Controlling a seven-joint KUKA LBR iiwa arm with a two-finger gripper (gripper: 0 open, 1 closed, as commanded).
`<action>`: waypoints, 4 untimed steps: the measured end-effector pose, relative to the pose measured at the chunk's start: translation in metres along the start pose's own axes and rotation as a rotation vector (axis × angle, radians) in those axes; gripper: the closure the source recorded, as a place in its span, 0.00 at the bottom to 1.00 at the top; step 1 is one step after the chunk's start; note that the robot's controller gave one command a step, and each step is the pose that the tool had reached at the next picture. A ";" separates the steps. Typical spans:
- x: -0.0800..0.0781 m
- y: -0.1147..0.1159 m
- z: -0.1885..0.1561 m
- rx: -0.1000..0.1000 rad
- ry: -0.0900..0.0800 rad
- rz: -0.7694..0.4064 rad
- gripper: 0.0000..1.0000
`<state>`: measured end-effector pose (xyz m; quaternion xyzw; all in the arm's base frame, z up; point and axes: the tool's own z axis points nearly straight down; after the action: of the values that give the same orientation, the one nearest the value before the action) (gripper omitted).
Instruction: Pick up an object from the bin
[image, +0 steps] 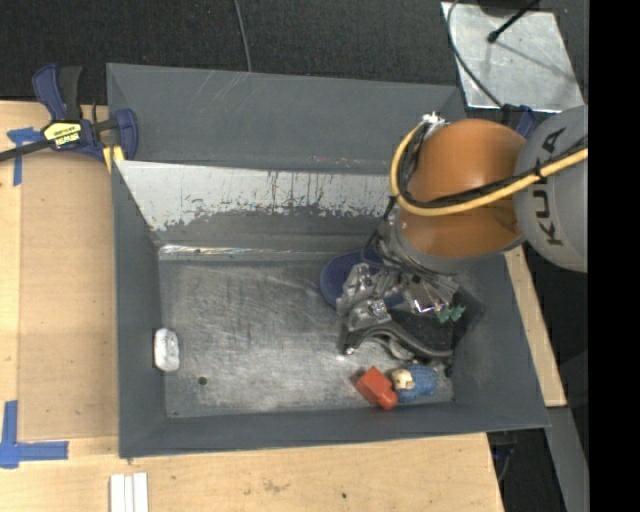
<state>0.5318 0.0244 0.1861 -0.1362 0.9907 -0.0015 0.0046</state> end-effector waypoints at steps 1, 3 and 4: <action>0.039 -0.057 0.048 -0.004 0.010 -0.173 1.00; 0.047 -0.086 0.081 0.000 -0.026 -0.347 0.00; -0.016 -0.079 0.014 -0.002 -0.003 -0.149 0.00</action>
Offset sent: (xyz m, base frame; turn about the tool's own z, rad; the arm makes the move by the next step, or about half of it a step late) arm -0.0217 -0.0627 -0.0467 -0.1768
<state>0.5687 -0.0474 0.1726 -0.2095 0.9778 -0.0007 0.0058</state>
